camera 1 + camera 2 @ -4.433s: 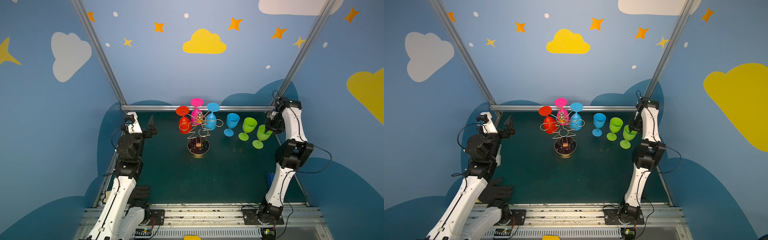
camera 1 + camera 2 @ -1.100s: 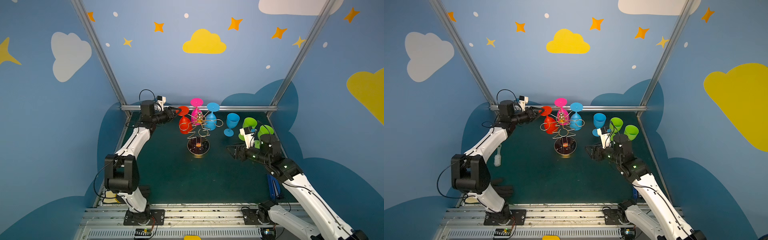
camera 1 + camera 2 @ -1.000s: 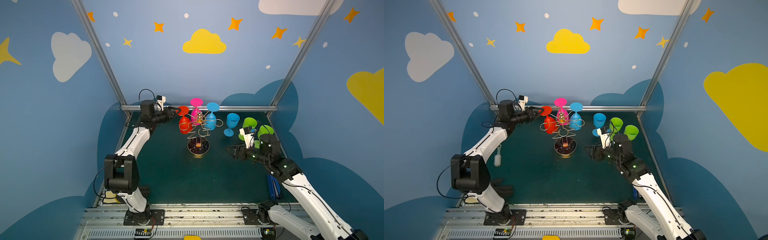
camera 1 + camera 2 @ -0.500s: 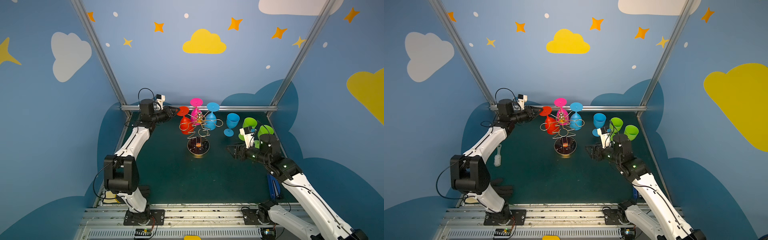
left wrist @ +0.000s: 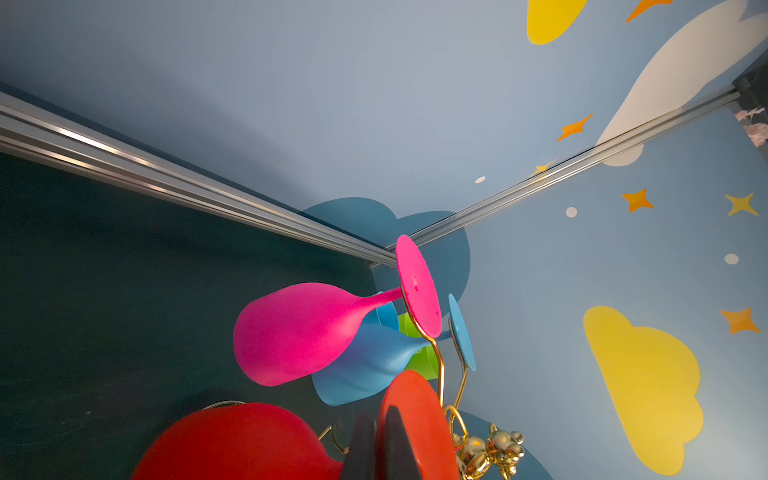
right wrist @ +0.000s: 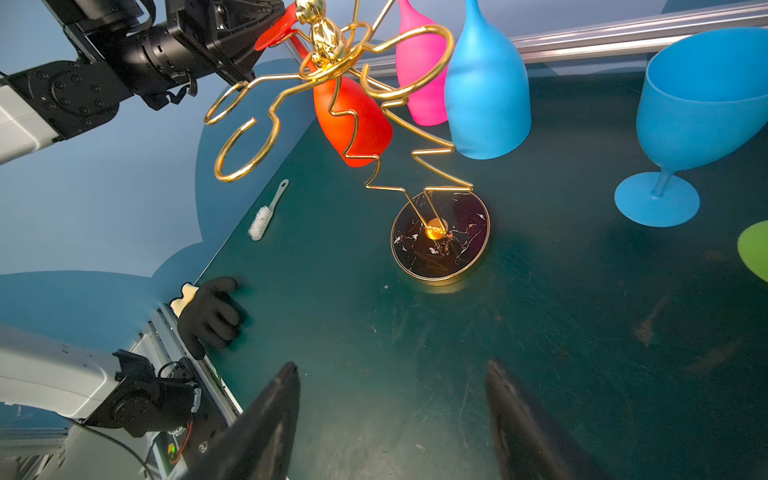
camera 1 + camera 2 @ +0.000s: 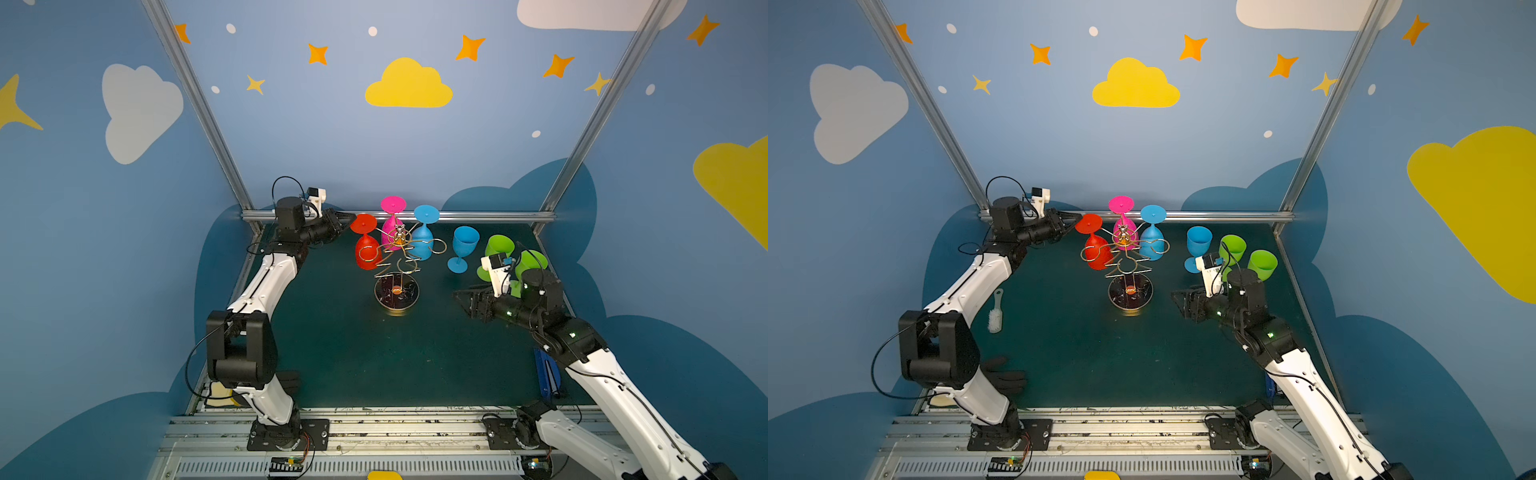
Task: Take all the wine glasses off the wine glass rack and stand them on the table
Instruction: 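Reach the left gripper to the red glass's foot on the rack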
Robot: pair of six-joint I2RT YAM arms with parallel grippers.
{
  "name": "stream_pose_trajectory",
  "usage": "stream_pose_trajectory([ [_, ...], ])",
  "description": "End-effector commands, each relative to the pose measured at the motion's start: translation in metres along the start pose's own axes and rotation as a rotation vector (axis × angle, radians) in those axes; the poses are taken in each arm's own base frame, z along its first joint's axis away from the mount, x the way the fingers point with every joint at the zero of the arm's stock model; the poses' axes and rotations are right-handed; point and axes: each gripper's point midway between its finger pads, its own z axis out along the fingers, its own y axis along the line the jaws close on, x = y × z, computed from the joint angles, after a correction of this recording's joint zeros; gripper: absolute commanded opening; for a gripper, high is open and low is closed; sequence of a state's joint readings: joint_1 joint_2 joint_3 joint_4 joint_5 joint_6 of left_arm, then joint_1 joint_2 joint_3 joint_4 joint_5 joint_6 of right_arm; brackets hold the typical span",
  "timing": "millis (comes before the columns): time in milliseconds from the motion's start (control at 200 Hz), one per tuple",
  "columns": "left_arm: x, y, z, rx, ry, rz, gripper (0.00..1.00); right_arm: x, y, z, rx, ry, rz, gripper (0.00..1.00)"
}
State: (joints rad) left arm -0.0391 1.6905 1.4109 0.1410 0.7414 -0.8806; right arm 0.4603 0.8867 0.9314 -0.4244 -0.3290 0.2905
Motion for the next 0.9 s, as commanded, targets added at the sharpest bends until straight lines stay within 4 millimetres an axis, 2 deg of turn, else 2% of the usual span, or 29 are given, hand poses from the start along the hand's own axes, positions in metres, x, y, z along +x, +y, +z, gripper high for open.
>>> stream_pose_trajectory([
  [0, -0.005, -0.021, -0.01, 0.043, -0.017, 0.031, 0.05, -0.006, 0.004, -0.006, 0.0, -0.022, -0.014, 0.7],
  [896, -0.011, -0.052, -0.018, 0.164, -0.023, -0.039, 0.03, -0.004, 0.002, -0.007, 0.011, -0.023, -0.016, 0.7],
])
